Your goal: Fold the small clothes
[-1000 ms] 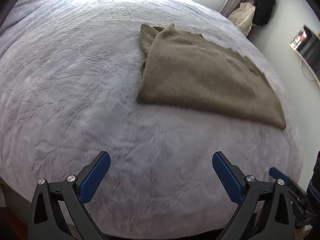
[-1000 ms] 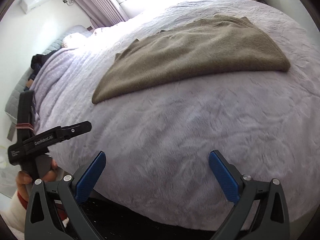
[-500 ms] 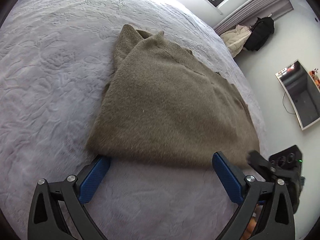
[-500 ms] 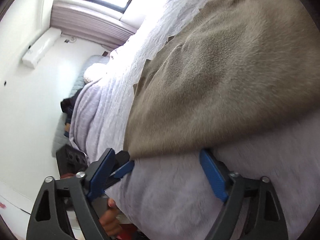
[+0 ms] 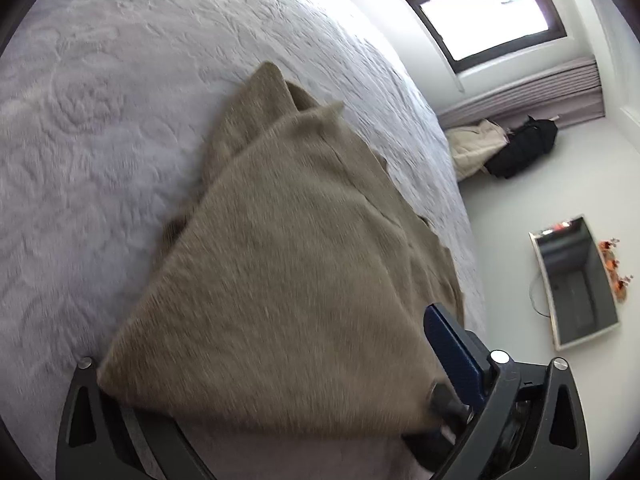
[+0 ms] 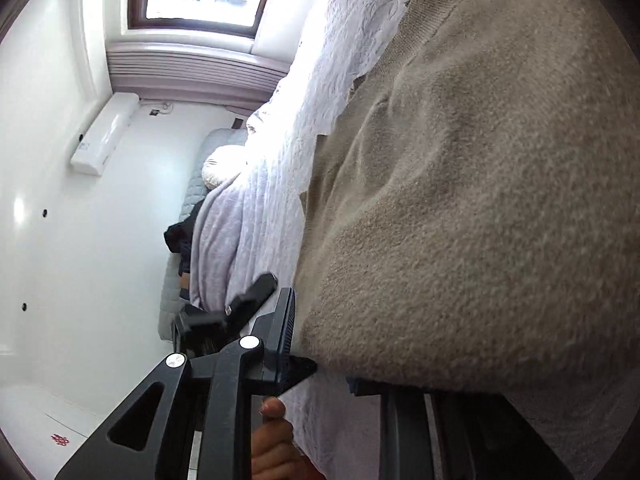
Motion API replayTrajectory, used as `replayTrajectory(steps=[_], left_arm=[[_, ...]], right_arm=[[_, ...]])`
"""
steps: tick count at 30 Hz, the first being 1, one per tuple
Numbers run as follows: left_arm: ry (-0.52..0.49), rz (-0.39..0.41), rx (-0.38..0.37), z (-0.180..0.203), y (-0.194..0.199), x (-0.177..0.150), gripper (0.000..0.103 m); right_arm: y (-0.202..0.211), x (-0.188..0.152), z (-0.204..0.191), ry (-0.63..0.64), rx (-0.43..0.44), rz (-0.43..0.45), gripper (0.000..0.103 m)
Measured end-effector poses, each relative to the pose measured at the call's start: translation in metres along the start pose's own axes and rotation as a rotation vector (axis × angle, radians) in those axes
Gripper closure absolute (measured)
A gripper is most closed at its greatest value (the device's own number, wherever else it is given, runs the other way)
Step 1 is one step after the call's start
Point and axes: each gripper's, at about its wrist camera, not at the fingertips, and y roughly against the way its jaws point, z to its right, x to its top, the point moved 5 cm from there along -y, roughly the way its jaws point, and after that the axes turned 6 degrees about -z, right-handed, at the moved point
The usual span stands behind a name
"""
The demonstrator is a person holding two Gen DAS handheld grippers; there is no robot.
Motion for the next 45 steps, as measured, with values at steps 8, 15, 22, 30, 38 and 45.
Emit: replayTrajectory(steps=[8, 15, 22, 30, 38, 45], left_arm=[[-0.287, 0.067, 0.313, 0.029, -0.013, 0.008, 0.08], [-0.749, 0.243, 0.582, 0.093, -0.027, -0.028, 0.083], [-0.752, 0.254, 0.597, 0.084, -0.029, -0.028, 0.083], [-0.779, 0.276, 0.572, 0.08, -0.021, -0.035, 0.083], [-0.761, 0.259, 0.563, 0.077, -0.019, -0.032, 0.083], [-0.828, 0.3, 0.529, 0.119, -0.004, -0.038, 0.083]], right_arm=[[0.02, -0.005, -0.017, 0.174, -0.219, -0.089, 0.076], [0.036, 0.041, -0.081, 0.413, -0.39, -0.148, 0.024], [-0.05, 0.085, -0.139, 0.496, -0.395, -0.428, 0.022], [-0.187, 0.074, -0.132, 0.698, -0.692, -0.773, 0.02], [-0.223, 0.082, -0.103, 0.704, -0.822, -0.804, 0.062], [-0.139, 0.115, -0.125, 0.645, -0.652, -0.531, 0.086]])
